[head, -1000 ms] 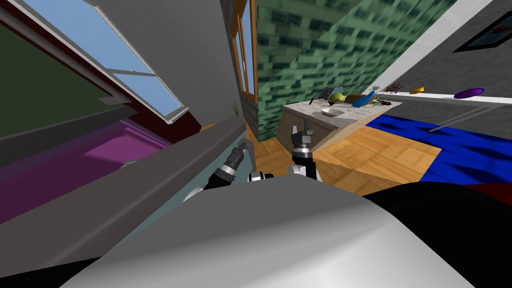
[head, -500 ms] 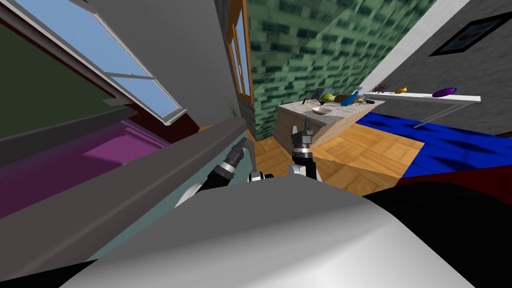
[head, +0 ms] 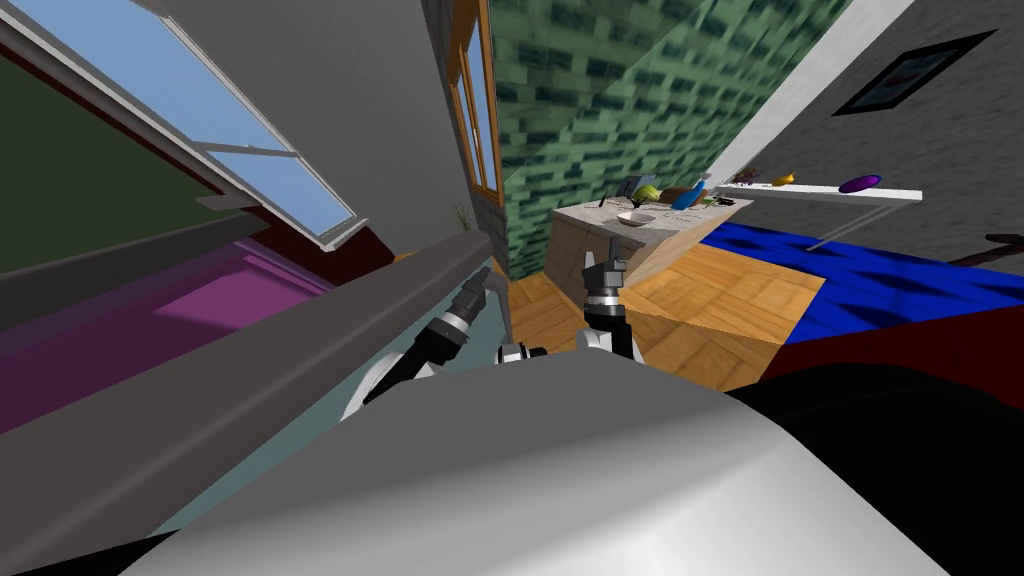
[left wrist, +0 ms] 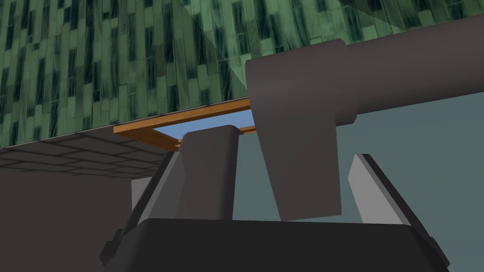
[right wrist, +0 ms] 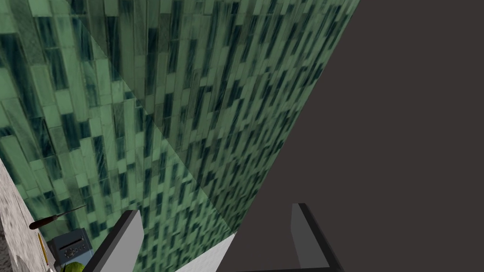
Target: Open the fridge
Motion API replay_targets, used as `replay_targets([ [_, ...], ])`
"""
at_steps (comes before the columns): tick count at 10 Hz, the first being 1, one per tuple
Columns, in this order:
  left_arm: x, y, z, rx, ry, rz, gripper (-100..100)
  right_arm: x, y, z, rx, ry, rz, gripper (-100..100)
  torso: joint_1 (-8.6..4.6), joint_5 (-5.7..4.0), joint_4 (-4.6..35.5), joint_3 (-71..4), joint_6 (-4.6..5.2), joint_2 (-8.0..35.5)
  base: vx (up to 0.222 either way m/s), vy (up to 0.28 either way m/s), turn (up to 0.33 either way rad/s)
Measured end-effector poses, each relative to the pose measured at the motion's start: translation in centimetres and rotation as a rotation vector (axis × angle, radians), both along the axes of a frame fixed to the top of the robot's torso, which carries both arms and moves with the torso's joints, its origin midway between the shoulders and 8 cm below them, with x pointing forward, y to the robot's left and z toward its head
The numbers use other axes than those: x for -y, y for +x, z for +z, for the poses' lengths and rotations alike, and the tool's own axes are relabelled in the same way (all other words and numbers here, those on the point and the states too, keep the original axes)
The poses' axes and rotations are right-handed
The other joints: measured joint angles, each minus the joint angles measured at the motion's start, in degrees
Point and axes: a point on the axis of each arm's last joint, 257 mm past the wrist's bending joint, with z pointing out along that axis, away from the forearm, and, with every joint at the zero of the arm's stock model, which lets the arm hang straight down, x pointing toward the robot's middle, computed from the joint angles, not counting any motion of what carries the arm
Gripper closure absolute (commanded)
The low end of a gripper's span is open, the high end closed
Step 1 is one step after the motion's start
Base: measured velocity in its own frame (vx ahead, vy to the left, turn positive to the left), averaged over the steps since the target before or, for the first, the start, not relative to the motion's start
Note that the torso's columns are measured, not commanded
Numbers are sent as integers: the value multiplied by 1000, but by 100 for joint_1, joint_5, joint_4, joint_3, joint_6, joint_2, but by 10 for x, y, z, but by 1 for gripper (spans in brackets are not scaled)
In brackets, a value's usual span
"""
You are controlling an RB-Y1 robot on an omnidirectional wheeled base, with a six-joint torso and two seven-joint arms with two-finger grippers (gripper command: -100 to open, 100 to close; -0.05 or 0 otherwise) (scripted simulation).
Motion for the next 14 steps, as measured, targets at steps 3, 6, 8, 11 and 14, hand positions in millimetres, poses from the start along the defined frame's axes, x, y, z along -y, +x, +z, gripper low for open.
replay_targets([
  [3,-5,19,6,-24,5,25,-100,0,0,0,0,0,0,0,-12,-7,29,11,13,29,-56,15,-46],
  [6,-5,28,10,-37,7,39,-100,0,0,0,0,0,0,0,-5,-19,59,13,26,48,-41,4,-36],
  [8,-7,35,12,-44,4,47,-100,0,0,0,0,0,0,0,-7,-21,72,15,39,53,-27,2,1],
  [11,-7,34,14,-47,5,50,-100,0,0,0,0,0,0,0,-4,-21,74,21,40,61,5,4,-3],
  [14,-8,35,4,-70,13,53,0,0,0,0,0,0,0,0,9,1,6,5,1,10,4,-6,-9],
])
